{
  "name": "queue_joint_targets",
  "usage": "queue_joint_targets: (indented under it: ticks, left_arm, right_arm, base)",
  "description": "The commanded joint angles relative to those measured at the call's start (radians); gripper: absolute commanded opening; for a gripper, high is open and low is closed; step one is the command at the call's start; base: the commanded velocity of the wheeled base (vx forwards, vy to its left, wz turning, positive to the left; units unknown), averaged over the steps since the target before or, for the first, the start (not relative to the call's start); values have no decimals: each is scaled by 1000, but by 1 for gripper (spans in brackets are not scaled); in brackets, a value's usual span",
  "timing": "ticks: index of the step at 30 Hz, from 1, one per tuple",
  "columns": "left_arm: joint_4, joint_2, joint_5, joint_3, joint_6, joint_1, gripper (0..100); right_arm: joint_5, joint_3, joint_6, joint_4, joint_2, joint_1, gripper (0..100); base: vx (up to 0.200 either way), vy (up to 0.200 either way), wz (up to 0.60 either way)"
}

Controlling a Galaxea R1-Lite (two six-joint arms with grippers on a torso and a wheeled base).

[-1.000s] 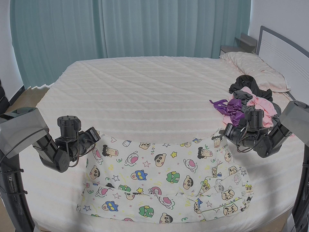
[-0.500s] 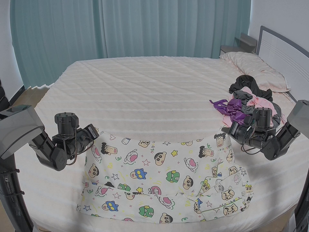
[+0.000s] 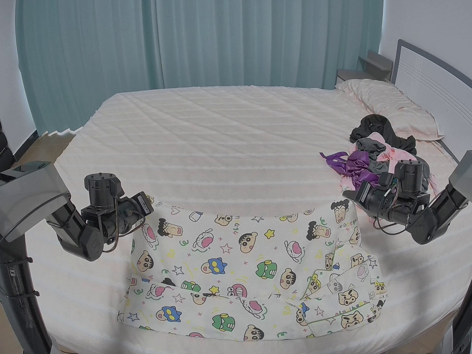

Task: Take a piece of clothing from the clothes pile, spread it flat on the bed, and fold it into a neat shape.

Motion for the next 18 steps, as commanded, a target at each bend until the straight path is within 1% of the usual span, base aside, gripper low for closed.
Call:
queue_joint_targets:
  ticks: [1,5,8,13,18]
  left_arm:
    - [-3,3,-20,16,-1,0,0]
    - [-13,-10,-23,56,5,0,0]
    - [-20,-32,-25,78,8,3,0]
    - [-72,-69,-26,132,8,14,0]
    - [-168,-90,-26,236,13,14,0]
  right_arm:
    - [5,23,0,-1,-21,0,0]
    - [9,65,0,-2,-47,0,0]
    - [26,92,-1,-2,-70,0,0]
    - [32,146,-7,-2,-114,1,0]
    - [31,230,-13,-2,-164,1,0]
  base:
    - [0,0,0]
    - [0,0,0]
    - [0,0,0]
    - [0,0,0]
    - [0,0,0]
